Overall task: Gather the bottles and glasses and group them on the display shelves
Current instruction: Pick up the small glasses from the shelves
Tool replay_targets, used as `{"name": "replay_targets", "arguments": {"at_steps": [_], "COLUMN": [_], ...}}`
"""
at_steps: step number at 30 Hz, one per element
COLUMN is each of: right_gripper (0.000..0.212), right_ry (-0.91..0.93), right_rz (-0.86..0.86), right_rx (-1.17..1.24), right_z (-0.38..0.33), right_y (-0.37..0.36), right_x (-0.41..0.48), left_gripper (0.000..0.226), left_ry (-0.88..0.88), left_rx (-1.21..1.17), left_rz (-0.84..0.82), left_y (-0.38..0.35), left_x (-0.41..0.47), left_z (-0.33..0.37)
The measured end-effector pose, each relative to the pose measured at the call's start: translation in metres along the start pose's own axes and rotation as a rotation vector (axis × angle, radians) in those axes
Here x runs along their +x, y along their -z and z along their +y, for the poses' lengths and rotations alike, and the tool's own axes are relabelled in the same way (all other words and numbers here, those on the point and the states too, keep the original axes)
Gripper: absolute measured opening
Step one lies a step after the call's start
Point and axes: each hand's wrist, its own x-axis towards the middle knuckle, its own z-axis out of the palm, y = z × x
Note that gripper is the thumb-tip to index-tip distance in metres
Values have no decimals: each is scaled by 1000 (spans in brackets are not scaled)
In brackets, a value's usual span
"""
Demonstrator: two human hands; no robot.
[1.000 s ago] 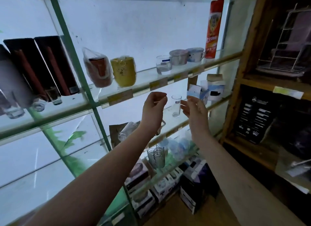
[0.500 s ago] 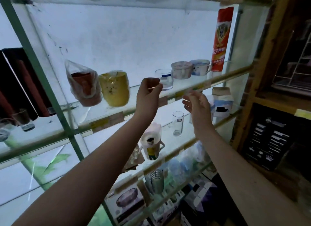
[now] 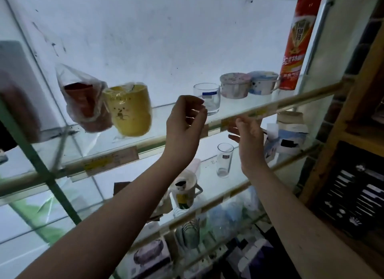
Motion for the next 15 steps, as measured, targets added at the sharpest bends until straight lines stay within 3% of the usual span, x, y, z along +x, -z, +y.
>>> {"name": "replay_targets", "arguments": {"at_steps": [5,15], "right_gripper": [17,10], "right_ry": [-79,-256], "right_rz": [-65,-191], "right_rx": [-7,-45], "right_z": [32,84], "right_y": [22,48], "right_x": [4,16], "left_gripper": [14,8], "left_ry": [5,296], "left_rx": [77,279], "left_rz": [-33,162], "left_y": [-12,-29], "left_x": [-34,-80], "left_z": [-26,-86]}}
